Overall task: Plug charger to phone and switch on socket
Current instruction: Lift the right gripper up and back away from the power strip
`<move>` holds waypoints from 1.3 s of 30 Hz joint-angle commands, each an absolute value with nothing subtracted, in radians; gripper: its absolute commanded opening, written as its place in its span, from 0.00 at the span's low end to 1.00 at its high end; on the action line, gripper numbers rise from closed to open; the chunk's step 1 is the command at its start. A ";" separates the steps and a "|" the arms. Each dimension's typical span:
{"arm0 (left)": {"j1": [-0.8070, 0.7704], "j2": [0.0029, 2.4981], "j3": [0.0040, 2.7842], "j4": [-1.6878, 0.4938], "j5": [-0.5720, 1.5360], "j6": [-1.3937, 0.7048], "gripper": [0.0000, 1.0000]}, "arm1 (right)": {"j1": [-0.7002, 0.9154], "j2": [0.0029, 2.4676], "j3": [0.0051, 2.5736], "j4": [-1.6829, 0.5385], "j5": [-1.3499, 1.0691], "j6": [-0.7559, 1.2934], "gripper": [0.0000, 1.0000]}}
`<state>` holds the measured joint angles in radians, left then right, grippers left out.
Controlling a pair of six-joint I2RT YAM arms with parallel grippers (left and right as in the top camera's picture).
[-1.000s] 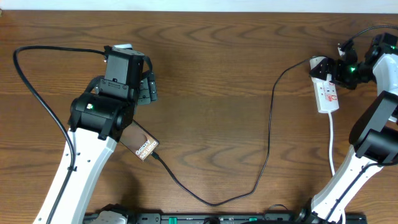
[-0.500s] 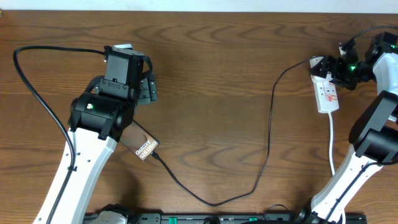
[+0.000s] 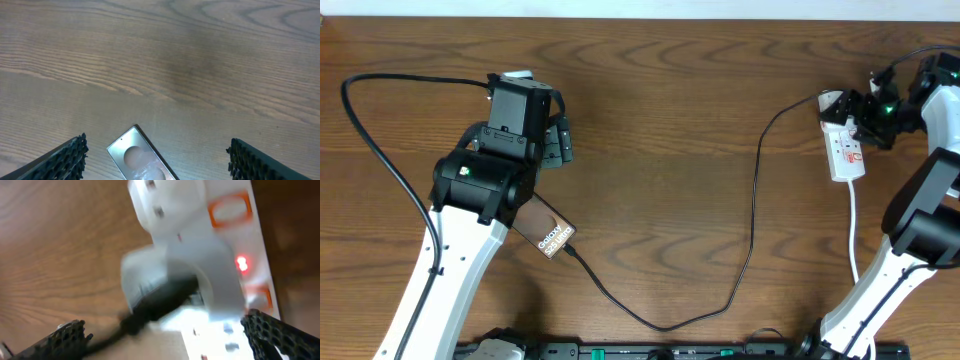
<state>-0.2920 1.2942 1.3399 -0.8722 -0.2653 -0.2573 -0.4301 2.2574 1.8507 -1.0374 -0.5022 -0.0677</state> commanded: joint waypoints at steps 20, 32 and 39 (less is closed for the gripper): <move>-0.294 1.296 1.356 -0.875 -0.281 -0.244 0.89 | -0.347 1.702 1.839 -1.018 0.059 0.155 0.91; -0.294 1.296 1.356 -0.875 -0.281 -0.244 0.88 | -0.088 1.618 1.836 -1.079 0.287 0.166 0.90; -0.294 1.296 1.356 -0.875 -0.281 -0.244 0.88 | 0.013 1.616 1.802 -1.176 0.299 0.266 0.90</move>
